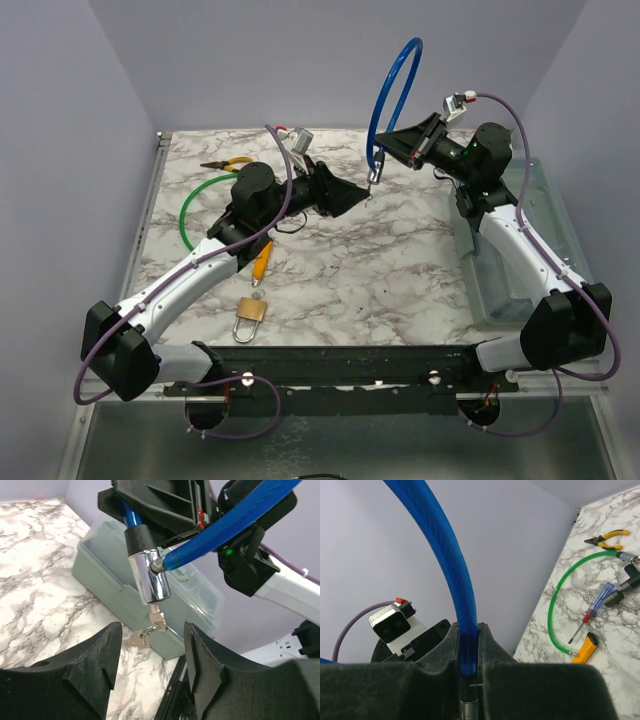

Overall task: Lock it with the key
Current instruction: Lock the lock.

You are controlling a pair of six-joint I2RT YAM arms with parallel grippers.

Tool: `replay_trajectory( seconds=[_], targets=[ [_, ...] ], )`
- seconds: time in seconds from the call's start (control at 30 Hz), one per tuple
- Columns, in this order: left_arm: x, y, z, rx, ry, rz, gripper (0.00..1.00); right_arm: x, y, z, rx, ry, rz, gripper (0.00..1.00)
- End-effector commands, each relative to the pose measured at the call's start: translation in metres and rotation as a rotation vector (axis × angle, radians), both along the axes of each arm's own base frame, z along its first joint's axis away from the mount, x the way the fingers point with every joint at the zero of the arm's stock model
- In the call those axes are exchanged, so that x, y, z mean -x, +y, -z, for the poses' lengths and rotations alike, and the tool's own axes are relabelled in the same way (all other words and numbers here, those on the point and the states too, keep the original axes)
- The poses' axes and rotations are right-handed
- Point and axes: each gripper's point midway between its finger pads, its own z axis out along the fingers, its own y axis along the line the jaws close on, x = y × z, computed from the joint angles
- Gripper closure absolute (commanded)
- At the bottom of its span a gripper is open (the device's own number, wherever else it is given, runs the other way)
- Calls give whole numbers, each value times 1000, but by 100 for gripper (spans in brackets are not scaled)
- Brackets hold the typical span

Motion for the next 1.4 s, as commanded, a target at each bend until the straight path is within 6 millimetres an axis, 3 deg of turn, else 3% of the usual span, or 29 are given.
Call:
replay_trajectory(
  seconds=[0.0, 0.2, 0.57, 0.7, 0.97, 1.13, 1.37],
  targets=[
    [-11, 4, -8, -44, -50, -69, 43, 0, -5, -14, -14, -59, 28, 99],
    [-12, -6, -16, -17, -43, -22, 48, 0, -5, -11, -10, -59, 24, 99],
    [-11, -17, 1, -15, 43, 33, 53, 1, -5, -15, -16, -73, 22, 99],
    [-8, -18, 8, -17, 75, 49, 71, 1, -4, -16, -21, -76, 18, 99],
    [7, -21, 4, 13, 83, 126, 85, 0, -5, -16, -25, -79, 21, 99],
    [15, -20, 1, 29, 81, 158, 68, 0, -4, -17, -28, -82, 20, 100],
    [11, -19, 4, 27, 80, 134, 71, 2, -4, -18, -31, -82, 18, 99]
  ],
)
